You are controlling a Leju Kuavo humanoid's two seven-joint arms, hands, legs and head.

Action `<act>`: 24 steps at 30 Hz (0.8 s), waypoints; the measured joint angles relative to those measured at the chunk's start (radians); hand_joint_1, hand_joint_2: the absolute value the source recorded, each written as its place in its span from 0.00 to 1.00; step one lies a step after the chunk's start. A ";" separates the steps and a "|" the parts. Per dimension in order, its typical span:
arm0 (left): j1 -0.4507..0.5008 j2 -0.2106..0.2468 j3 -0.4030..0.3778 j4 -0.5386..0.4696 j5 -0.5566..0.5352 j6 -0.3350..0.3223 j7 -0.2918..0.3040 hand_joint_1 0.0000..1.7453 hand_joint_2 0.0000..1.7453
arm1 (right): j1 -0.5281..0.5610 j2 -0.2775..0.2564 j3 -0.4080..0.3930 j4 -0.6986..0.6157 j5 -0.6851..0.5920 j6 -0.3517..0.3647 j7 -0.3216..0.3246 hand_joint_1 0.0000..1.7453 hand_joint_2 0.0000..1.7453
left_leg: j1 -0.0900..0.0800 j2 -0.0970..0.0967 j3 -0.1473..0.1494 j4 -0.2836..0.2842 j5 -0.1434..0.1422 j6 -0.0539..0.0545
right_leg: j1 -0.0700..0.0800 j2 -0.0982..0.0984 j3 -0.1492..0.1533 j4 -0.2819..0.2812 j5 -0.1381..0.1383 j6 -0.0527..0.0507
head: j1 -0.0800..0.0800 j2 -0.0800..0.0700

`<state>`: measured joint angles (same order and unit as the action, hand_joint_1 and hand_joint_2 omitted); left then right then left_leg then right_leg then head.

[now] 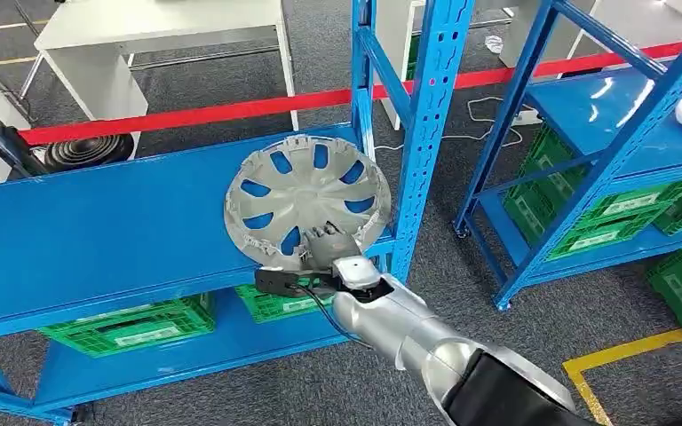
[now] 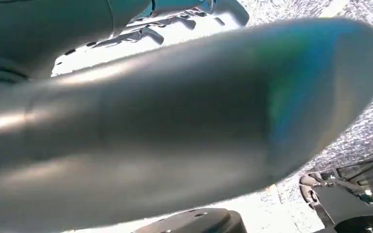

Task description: Take the parts from the cabinet and place them on the table.

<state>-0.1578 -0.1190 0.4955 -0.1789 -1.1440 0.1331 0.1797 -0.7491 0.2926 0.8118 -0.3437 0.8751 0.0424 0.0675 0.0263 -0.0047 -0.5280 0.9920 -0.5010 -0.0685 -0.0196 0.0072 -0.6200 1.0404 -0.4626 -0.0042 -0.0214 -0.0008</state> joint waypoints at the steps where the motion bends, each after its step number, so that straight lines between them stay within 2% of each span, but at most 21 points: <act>1: 0.000 0.000 0.000 0.000 0.000 0.001 -0.003 0.00 0.00 | 0.000 -0.001 0.002 0.001 0.003 0.006 0.005 0.00 1.00 | 0.000 0.000 0.000 0.000 0.000 0.000 | 0.000 0.000 0.000 0.000 0.000 0.000 | 0.000 0.000; 3: 0.000 0.000 0.000 -0.001 0.000 0.003 -0.004 0.00 0.00 | 0.000 -0.002 0.006 0.007 0.010 0.013 0.013 0.03 1.00 | 0.000 0.000 0.001 0.000 0.000 0.000 | 0.000 0.000 0.001 0.000 0.000 0.000 | 0.000 0.000; 4: 0.000 0.000 0.000 -0.001 0.000 0.003 -0.003 0.00 0.00 | 0.000 -0.003 0.007 0.010 0.014 0.016 0.016 0.23 1.00 | 0.000 0.000 0.001 0.000 0.000 0.000 | 0.000 0.000 0.002 -0.001 0.000 0.000 | 0.000 0.000; 14: 0.000 0.000 0.000 -0.001 -0.005 0.003 0.003 0.00 0.00 | -0.001 -0.014 0.008 0.014 0.013 0.025 0.029 0.23 1.00 | 0.000 0.000 0.007 0.000 -0.002 0.003 | 0.000 0.000 0.009 -0.003 -0.001 0.001 | 0.000 0.000; 15: 0.000 0.000 0.000 -0.001 -0.005 0.003 0.003 0.00 0.00 | -0.001 -0.014 0.008 0.014 0.013 0.025 0.029 0.97 1.00 | 0.000 0.000 0.007 0.000 -0.002 0.003 | 0.000 0.000 0.010 -0.003 -0.001 0.001 | 0.000 0.000; 16: 0.000 0.000 0.000 -0.001 -0.005 0.003 0.003 0.00 0.00 | -0.001 -0.015 0.008 0.015 0.013 0.025 0.029 1.00 1.00 | 0.000 0.000 0.007 0.000 -0.002 0.003 | 0.000 0.000 0.010 -0.003 -0.001 0.001 | 0.000 0.000; 24: -0.001 0.000 0.000 -0.002 -0.005 0.003 0.006 0.00 0.00 | -0.008 -0.019 0.008 0.014 0.012 0.020 0.033 1.00 1.00 | 0.000 0.000 0.013 0.000 -0.003 0.004 | 0.000 0.000 0.015 -0.004 -0.001 0.002 | 0.000 0.000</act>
<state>-0.1586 -0.1190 0.4955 -0.1812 -1.1494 0.1366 0.1854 -0.7568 0.2735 0.8202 -0.3292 0.8869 0.0626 0.1003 0.0261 -0.0046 -0.5153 0.9921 -0.5037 -0.0646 -0.0195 0.0071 -0.6048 1.0363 -0.4641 -0.0021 -0.0214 -0.0008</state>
